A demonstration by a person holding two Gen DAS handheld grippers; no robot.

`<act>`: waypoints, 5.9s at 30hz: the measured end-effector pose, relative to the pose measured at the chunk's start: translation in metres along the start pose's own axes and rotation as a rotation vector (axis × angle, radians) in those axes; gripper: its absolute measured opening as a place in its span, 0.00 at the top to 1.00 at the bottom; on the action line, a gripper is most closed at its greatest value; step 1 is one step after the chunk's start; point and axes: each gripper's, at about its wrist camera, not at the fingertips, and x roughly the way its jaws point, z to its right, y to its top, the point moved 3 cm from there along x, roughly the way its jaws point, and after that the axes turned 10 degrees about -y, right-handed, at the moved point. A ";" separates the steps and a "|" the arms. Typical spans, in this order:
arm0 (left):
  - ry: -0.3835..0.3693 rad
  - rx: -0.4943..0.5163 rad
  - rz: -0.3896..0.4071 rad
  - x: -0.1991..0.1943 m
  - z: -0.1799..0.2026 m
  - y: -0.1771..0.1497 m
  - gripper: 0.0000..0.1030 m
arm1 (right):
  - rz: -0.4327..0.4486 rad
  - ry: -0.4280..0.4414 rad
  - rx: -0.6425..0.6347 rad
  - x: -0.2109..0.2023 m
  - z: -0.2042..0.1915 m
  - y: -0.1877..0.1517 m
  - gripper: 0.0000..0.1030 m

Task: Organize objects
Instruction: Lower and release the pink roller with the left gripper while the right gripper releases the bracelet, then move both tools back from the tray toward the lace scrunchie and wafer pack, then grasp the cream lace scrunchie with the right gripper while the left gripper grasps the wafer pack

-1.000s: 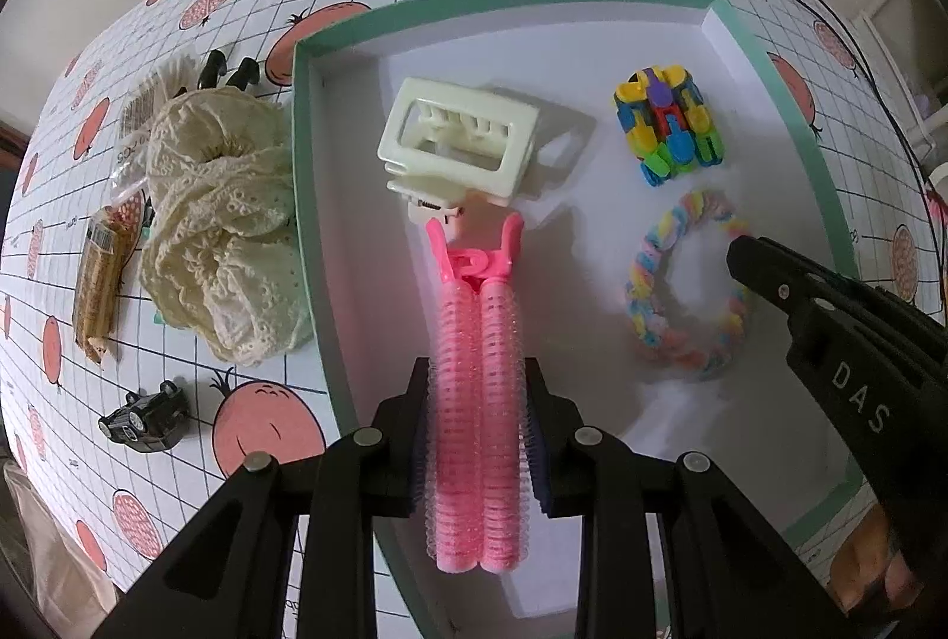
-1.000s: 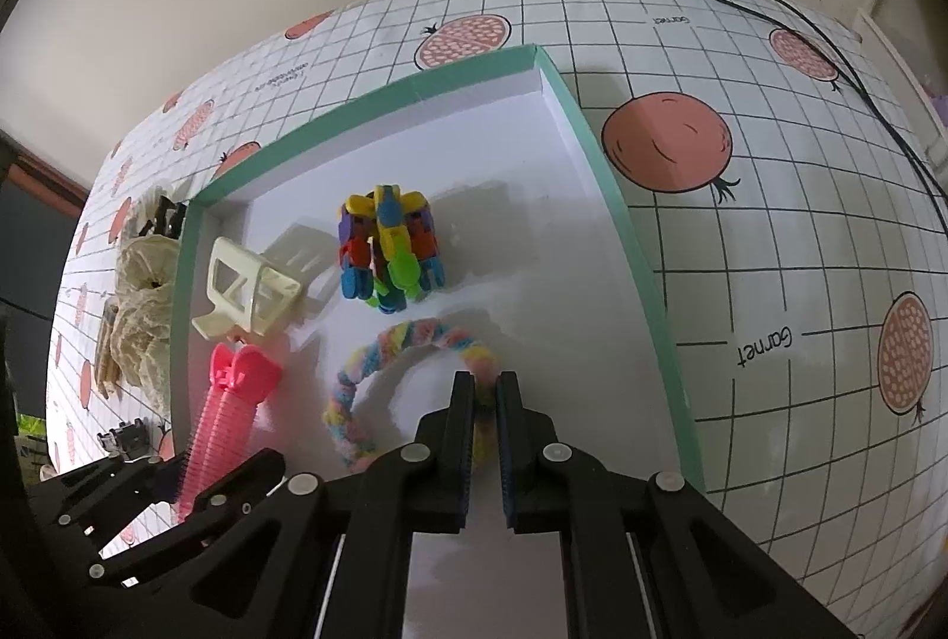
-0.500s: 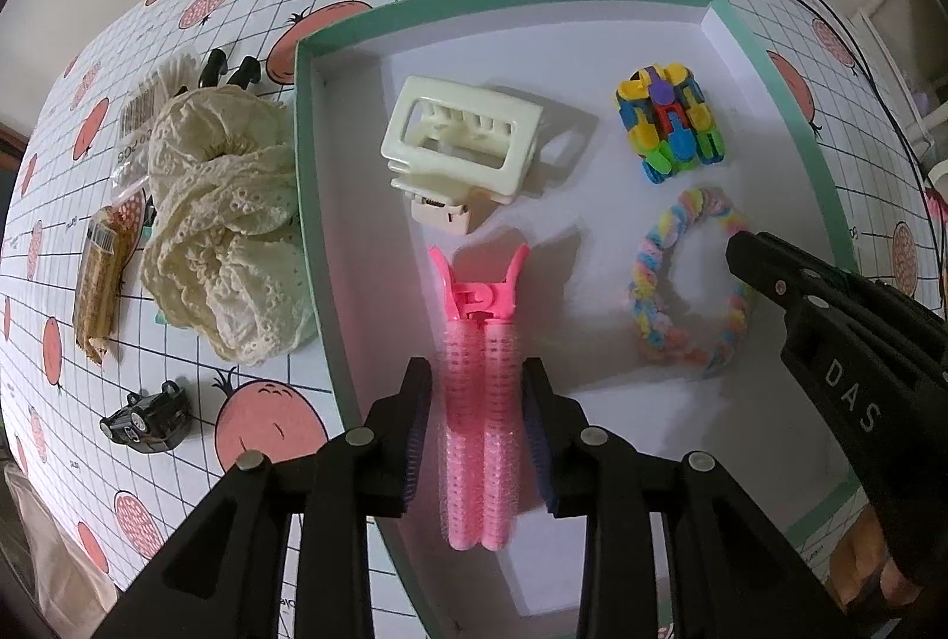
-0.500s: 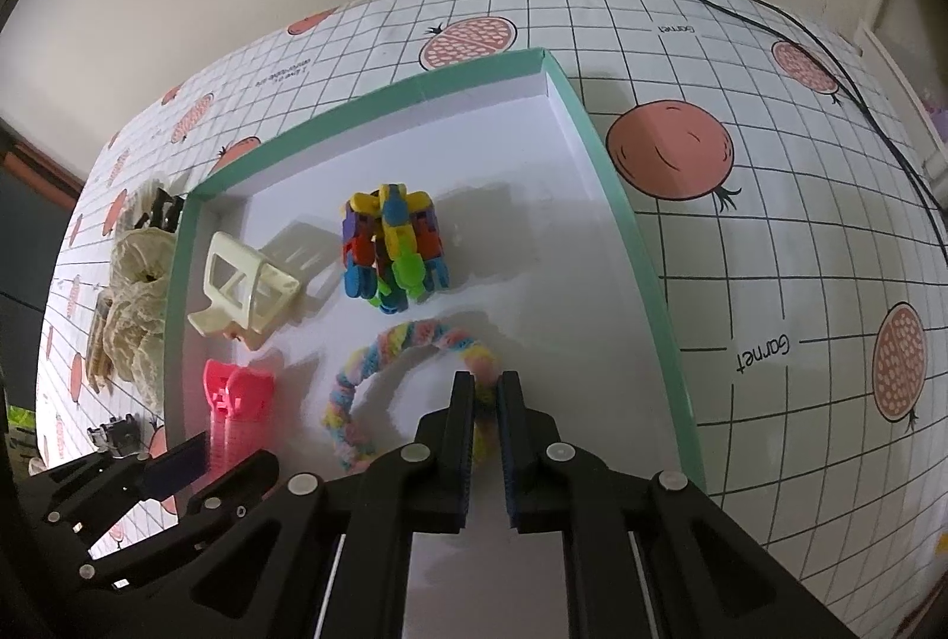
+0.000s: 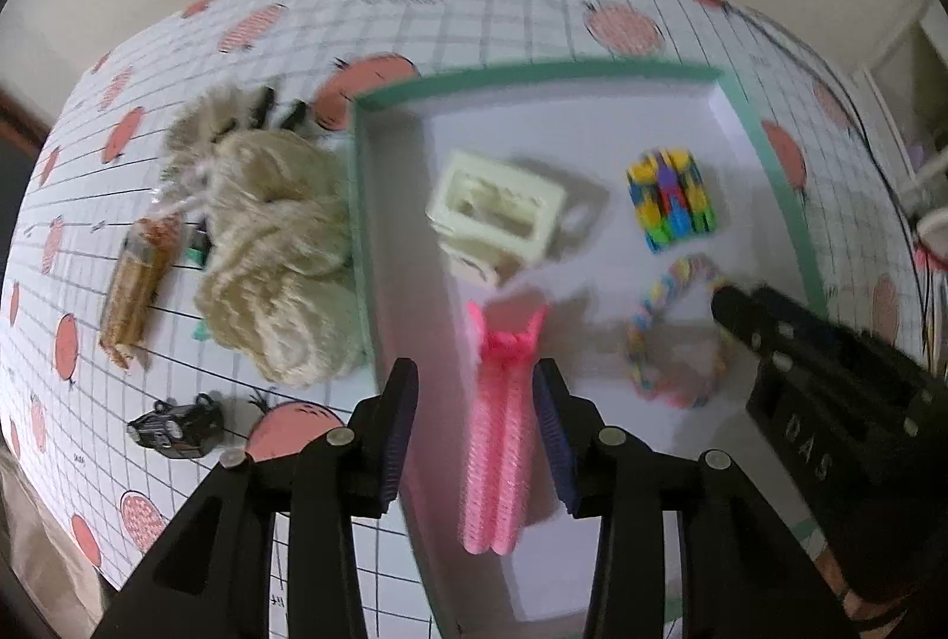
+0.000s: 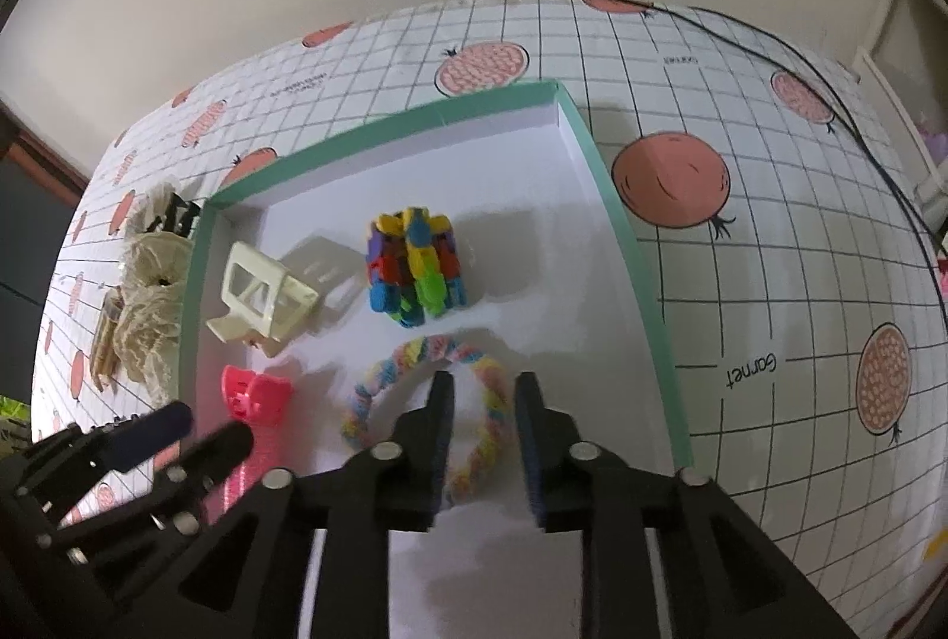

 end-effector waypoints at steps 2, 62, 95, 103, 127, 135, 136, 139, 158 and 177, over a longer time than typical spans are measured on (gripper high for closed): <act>0.000 -0.032 0.037 -0.010 -0.009 -0.004 0.60 | 0.014 0.003 -0.004 -0.004 -0.001 0.000 0.72; 0.020 -0.314 0.145 -0.024 -0.094 -0.017 0.06 | 0.126 -0.007 -0.021 -0.036 -0.025 -0.006 0.00; 0.055 -0.465 0.490 -0.144 -0.161 -0.102 0.06 | 0.156 -0.014 -0.096 -0.131 -0.088 -0.069 0.00; 0.095 -0.457 0.521 -0.142 -0.171 -0.089 0.06 | 0.155 -0.017 -0.115 -0.128 -0.098 -0.065 0.00; -0.045 -0.588 0.390 -0.098 -0.267 -0.060 0.06 | 0.122 -0.046 -0.290 -0.106 -0.191 -0.040 0.00; -0.172 -0.734 0.405 -0.082 -0.300 -0.070 0.06 | 0.126 -0.032 -0.331 -0.103 -0.218 -0.033 0.04; -0.190 -0.748 0.409 -0.081 -0.302 -0.071 0.06 | 0.124 -0.020 -0.332 -0.103 -0.220 -0.032 0.05; -0.251 -0.793 0.425 -0.079 -0.308 -0.072 0.05 | 0.127 -0.004 -0.343 -0.101 -0.228 -0.030 0.07; -0.155 -1.032 0.519 -0.080 -0.341 -0.064 0.00 | 0.142 0.041 -0.411 -0.058 -0.258 -0.023 0.31; -0.029 -0.959 0.396 -0.037 -0.343 -0.033 0.02 | 0.052 0.082 -0.377 -0.014 -0.235 0.003 0.44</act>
